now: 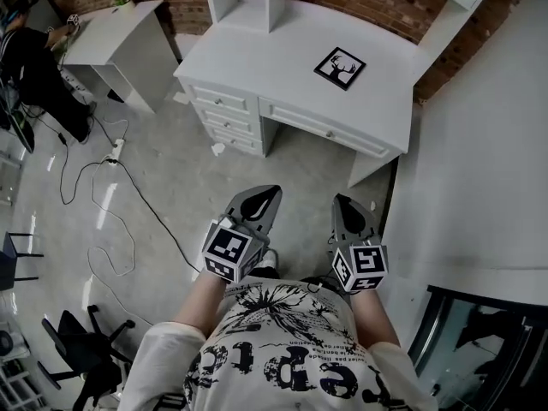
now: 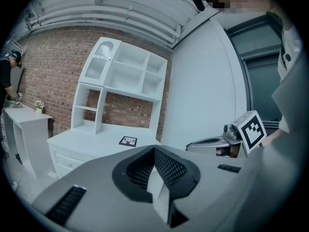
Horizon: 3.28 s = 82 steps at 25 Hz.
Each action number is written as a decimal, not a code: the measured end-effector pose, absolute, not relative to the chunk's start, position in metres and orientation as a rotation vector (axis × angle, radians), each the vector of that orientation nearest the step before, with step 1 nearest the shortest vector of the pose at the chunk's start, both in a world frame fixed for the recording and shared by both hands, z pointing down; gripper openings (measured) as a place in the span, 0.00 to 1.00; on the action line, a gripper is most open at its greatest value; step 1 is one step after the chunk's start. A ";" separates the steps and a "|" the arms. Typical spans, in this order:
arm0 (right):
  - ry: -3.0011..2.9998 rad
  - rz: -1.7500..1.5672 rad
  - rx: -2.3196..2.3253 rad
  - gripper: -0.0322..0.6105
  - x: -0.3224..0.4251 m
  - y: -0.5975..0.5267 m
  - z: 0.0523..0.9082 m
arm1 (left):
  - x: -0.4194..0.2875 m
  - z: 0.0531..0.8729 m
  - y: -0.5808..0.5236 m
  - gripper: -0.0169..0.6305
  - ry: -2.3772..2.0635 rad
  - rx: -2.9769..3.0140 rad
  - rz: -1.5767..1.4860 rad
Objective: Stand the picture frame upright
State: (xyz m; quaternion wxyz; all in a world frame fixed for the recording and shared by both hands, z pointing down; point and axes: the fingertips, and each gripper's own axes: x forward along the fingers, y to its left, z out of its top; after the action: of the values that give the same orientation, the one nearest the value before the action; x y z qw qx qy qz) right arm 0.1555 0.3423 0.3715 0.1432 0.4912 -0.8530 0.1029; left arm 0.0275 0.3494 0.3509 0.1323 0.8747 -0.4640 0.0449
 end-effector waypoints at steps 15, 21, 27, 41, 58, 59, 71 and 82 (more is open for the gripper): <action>-2.439 0.332 1.430 0.06 0.111 0.211 0.403 | -0.019 0.389 0.227 0.05 -1.341 2.498 0.171; -2.430 0.327 1.490 0.06 0.119 0.112 0.404 | -0.022 0.397 0.126 0.05 -1.327 2.505 0.215; -2.404 0.345 1.506 0.06 0.129 0.008 0.404 | -0.011 0.391 0.012 0.05 -1.299 2.518 0.237; -2.228 0.527 1.401 0.06 0.148 -0.132 0.462 | 0.013 0.417 -0.144 0.05 -1.180 2.558 0.303; -1.921 0.482 1.082 0.23 0.151 -0.219 0.570 | 0.027 0.494 -0.219 0.05 -0.886 2.560 0.435; -1.905 0.455 1.048 0.23 0.151 -0.223 0.575 | 0.027 0.498 -0.221 0.05 -0.879 2.556 0.438; -1.725 0.294 0.668 0.22 0.150 -0.237 0.626 | 0.014 0.525 -0.231 0.05 -0.800 2.515 0.507; -1.646 0.202 0.533 0.17 0.147 -0.237 0.623 | 0.004 0.525 -0.233 0.05 -0.777 2.485 0.498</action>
State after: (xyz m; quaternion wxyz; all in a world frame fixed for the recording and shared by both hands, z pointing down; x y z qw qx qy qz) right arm 0.1470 -0.2365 0.6232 0.6440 0.2340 -0.7230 0.0886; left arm 0.0035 -0.2331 0.5247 0.2431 0.9094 -0.2842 0.1821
